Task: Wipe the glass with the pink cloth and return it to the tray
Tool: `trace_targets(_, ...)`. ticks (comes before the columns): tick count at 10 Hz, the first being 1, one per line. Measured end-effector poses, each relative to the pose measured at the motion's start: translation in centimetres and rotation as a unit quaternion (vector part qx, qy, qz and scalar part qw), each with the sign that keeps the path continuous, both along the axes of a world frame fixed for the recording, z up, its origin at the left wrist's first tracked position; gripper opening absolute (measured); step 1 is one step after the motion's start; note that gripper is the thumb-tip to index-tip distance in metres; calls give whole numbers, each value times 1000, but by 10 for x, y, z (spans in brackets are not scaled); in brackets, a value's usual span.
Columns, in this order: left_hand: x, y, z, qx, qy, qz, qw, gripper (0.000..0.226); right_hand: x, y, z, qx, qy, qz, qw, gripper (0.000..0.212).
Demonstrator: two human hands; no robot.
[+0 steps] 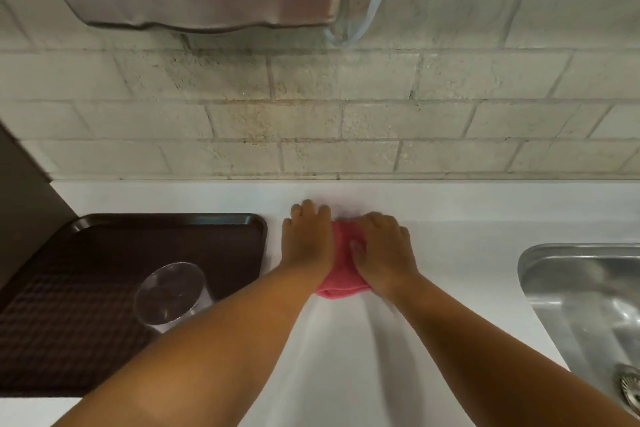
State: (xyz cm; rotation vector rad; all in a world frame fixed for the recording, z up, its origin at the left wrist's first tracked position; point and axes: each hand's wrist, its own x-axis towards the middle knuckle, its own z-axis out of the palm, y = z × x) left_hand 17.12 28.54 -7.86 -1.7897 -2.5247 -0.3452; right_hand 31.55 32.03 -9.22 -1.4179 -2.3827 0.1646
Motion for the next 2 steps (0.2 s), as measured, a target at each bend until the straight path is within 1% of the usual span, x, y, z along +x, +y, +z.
trace_targets(1,9,-15,-15,-90,3,-21,996,38,1,-13,-8,-61,-53,30,996,39)
trace_targets(2,10,-25,-3,-81,-24,-19,996,45,1,-19,-1,-75,-48,33,995,43)
